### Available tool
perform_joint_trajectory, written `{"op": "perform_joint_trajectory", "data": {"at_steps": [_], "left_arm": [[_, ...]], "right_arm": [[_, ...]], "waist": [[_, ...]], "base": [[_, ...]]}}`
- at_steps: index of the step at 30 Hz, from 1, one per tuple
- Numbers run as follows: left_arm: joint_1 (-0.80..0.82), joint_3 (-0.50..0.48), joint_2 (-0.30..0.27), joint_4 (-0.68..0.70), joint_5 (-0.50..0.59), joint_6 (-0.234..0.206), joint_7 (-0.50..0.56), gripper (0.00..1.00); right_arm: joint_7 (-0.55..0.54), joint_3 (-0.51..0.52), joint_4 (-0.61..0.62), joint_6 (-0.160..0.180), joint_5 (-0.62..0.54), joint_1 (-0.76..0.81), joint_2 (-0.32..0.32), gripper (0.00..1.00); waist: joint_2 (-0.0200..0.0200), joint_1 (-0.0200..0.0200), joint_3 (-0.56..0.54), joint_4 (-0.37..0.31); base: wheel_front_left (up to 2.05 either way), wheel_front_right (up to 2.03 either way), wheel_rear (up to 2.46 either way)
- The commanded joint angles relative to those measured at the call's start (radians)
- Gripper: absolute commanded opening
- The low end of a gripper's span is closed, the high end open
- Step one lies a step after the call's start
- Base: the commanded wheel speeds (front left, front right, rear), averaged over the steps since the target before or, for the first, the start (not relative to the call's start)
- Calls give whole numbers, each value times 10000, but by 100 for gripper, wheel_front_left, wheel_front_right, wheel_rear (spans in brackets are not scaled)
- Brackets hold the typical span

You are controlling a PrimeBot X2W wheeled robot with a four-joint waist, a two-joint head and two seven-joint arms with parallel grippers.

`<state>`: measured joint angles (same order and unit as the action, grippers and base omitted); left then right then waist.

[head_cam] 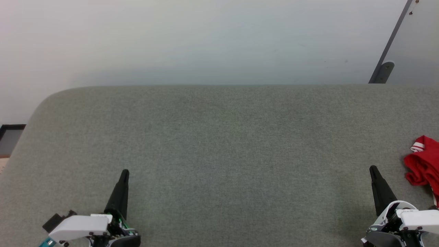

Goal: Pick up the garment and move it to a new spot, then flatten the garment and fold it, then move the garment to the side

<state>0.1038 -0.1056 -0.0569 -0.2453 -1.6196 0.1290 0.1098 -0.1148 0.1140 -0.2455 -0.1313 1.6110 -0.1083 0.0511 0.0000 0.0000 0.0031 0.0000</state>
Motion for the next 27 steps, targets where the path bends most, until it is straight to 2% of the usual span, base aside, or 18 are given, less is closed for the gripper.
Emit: {"op": "perform_joint_trajectory", "data": {"at_steps": [1, 27], "left_arm": [[101, -28, 18, -9, 11, 31, 0, 0], [104, -57, 38, -9, 40, 32, 29, 0]], "right_arm": [[-23, 3, 1, 10, 35, -27, -35, 0], [-22, 2, 1, 10, 37, -27, -33, 0]], "waist": [[0, 0, 0, 0], [0, 0, 0, 0]], "base": [[0, 0, 0], [0, 0, 0]]}}
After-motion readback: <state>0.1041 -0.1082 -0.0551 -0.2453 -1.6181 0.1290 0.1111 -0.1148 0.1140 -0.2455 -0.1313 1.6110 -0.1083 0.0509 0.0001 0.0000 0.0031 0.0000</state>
